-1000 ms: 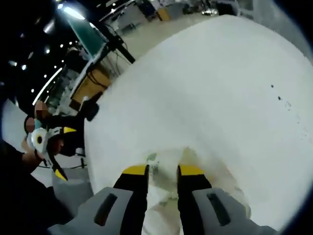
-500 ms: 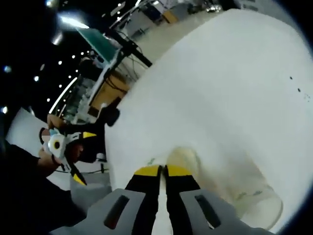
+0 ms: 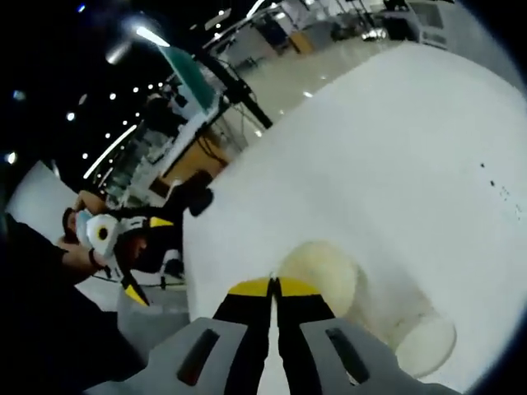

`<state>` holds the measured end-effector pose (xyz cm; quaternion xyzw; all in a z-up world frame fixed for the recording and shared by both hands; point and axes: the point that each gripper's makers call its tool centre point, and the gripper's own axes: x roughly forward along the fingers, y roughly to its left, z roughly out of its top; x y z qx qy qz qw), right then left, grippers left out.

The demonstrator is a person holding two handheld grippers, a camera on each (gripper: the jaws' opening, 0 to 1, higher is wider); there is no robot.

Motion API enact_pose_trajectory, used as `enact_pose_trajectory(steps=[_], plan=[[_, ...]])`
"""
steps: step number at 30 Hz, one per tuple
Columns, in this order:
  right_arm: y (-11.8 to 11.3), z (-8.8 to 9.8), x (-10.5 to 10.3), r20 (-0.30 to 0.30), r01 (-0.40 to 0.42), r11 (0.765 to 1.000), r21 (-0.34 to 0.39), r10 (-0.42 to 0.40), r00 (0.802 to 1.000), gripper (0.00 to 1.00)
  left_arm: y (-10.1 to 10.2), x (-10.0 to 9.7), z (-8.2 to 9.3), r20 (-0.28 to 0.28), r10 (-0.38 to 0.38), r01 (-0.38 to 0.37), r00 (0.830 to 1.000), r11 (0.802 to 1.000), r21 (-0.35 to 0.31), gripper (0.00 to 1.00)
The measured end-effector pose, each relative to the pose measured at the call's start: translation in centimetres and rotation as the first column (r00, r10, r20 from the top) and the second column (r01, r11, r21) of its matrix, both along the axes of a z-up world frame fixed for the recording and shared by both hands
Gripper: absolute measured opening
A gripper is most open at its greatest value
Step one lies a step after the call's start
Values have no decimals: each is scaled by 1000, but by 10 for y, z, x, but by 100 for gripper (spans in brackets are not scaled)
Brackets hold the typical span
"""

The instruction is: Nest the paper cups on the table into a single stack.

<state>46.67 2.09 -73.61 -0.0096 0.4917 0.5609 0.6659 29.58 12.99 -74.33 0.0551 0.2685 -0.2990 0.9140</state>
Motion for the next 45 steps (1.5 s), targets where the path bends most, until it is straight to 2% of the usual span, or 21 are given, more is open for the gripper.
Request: enact_pose_trajectory(steps=[3, 9, 17, 24, 31, 38, 45], plan=[[-8, 7, 5, 14, 23, 1000, 15, -24, 1000, 0, 1, -1, 1, 3, -9, 9, 1000, 1000, 14, 97], [-28, 27, 18, 91, 48, 999, 26, -50, 995, 0, -1, -5, 7, 9, -19, 18, 1000, 1000, 17, 97], [-50, 47, 21, 127, 88, 996, 32, -91, 988, 0, -5, -7, 17, 28, -23, 22, 999, 1000, 20, 97], [-66, 75, 10, 174, 93, 994, 52, -101, 979, 0, -7, -11, 28, 43, -28, 27, 999, 999, 30, 97], [-70, 112, -2, 217, 101, 987, 122, -126, 968, 0, -3, -10, 38, 61, -8, 7, 998, 1000, 24, 98], [-73, 130, -26, 232, 103, 984, 142, -134, 963, 0, 3, -9, 46, 82, 7, -8, 997, 1000, 13, 98], [-76, 159, -48, 309, 87, 980, 177, -139, 941, 0, 3, -11, 47, 84, -2, 0, 996, 1000, 15, 99]])
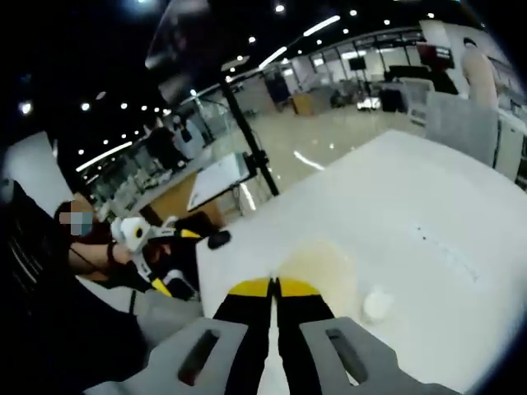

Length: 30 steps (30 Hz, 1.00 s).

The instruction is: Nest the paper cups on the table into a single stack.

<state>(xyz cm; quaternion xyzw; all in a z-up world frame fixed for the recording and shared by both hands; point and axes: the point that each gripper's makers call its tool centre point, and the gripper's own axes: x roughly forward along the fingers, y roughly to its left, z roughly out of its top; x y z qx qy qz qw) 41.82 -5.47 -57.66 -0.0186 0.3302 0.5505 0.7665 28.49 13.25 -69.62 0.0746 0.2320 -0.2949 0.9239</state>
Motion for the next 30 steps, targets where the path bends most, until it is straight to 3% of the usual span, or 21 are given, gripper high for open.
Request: enact_pose_trajectory(steps=[8, 11, 18, 23, 26, 29, 30], plan=[[0, 28, -26, 100, -61, 998, -6, 61, 993, 0, -3, -1, -3, -10, -12, 12, 1000, 1000, 6, 98], [0, 35, -36, 163, -102, 994, -30, 105, 981, 0, -4, -1, -3, -9, -15, 15, 1000, 1000, 8, 98], [6, 49, -61, 230, -164, 986, -41, 169, 958, 0, -3, 1, -3, -6, -8, 8, 1000, 1000, 3, 99], [13, 54, -81, 334, -248, 963, -104, 269, 903, 0, -2, 1, -5, -13, -5, 5, 1000, 1000, 5, 98], [15, 52, -92, 346, -257, 959, -120, 283, 895, 0, -3, 1, -5, -9, -1, 1, 1000, 1000, 2, 98], [16, 48, -104, 397, -297, 938, -179, 345, 851, 0, -4, -1, -6, -13, -2, 2, 1000, 1000, 3, 98], [16, 45, -109, 423, -316, 925, -211, 378, 824, 0, -4, -2, -7, -15, -4, 5, 1000, 1000, 4, 98]])
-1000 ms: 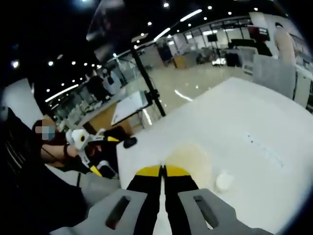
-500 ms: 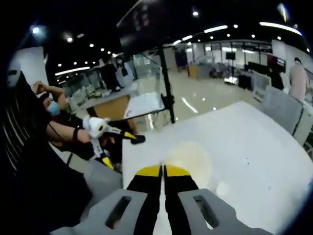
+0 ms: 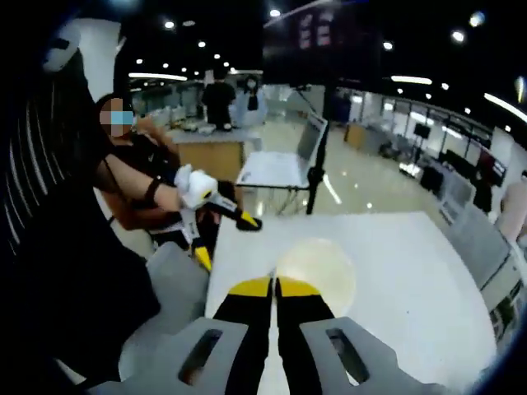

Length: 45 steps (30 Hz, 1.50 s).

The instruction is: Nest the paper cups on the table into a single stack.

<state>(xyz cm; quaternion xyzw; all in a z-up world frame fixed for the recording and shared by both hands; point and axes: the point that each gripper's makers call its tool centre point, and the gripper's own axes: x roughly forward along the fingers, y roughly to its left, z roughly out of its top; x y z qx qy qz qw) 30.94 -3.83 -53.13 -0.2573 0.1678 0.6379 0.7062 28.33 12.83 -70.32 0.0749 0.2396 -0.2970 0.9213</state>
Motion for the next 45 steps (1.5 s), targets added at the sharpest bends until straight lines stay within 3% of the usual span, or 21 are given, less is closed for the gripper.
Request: enact_pose_trajectory(steps=[4, 7, 15, 24, 36, 45], plan=[[-2, -18, -20, 75, -67, 995, -68, 72, 995, 0, -1, -1, -2, -3, 0, 0, 1000, 1000, -3, 98], [-8, -47, -31, 110, -114, 983, -144, 130, 985, 0, -2, -1, -4, -9, -1, 1, 1000, 1000, -5, 98], [-19, -116, -46, 63, -145, 963, -226, 163, 985, 0, -4, 0, -6, -16, -7, 7, 1000, 1000, -2, 98], [-25, -165, -50, 34, -158, 939, -305, 177, 984, 0, 0, -4, -6, -21, 8, -8, 1000, 1000, -2, 98], [-23, -201, -59, 5, -184, 910, -371, 200, 980, 0, -4, -6, -7, -28, 5, -5, 1000, 1000, 2, 98], [-28, -215, -55, -13, -175, 910, -377, 183, 983, 0, -3, -5, -8, -30, 9, -9, 1000, 1000, 5, 98]])
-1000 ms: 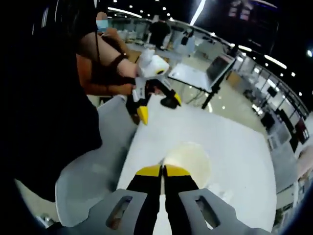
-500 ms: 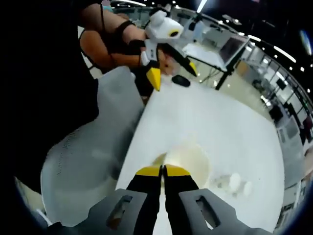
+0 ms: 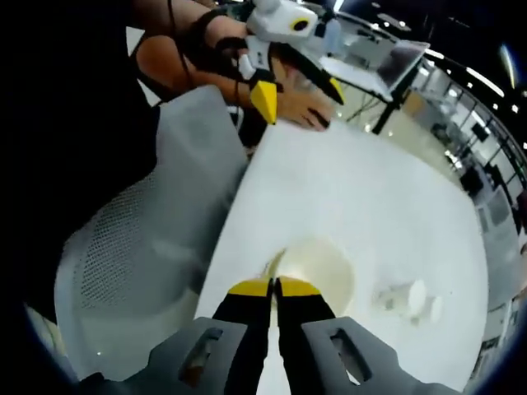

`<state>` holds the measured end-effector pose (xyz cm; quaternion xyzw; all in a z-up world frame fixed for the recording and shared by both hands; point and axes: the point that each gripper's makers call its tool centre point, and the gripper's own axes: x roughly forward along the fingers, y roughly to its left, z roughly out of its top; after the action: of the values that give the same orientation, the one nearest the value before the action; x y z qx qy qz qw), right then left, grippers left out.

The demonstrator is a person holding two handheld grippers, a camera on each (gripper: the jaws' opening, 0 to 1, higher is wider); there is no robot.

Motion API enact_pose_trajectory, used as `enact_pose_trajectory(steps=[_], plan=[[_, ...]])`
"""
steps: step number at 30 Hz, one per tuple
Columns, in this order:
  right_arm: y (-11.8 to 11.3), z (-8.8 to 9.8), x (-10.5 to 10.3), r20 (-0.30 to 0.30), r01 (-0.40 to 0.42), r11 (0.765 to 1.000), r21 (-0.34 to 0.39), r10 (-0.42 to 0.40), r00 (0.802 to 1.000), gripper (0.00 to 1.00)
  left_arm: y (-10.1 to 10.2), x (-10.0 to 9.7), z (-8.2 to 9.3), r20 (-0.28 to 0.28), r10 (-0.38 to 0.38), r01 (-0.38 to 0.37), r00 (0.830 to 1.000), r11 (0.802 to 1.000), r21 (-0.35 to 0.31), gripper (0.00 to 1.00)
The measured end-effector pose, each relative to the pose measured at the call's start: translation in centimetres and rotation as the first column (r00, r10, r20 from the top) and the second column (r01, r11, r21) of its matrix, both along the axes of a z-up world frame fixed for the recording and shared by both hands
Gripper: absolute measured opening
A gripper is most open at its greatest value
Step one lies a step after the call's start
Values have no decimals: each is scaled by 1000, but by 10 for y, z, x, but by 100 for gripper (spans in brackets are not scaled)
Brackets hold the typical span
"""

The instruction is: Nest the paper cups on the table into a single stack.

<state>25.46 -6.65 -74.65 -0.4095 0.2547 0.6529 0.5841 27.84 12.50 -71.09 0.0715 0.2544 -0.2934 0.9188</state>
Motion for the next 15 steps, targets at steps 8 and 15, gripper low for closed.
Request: enact_pose_trajectory(steps=[8, 15], plan=[[1, -10, -3, 6, -25, 1000, -10, 26, 1000, 0, 3, 3, 1, 4, 6, -6, 1000, 1000, -1, 98], [4, -11, -7, -11, 3, 1000, 13, -3, 1000, 10, 2, 4, 3, 5, 4, -4, 1000, 1000, -1, 98]])
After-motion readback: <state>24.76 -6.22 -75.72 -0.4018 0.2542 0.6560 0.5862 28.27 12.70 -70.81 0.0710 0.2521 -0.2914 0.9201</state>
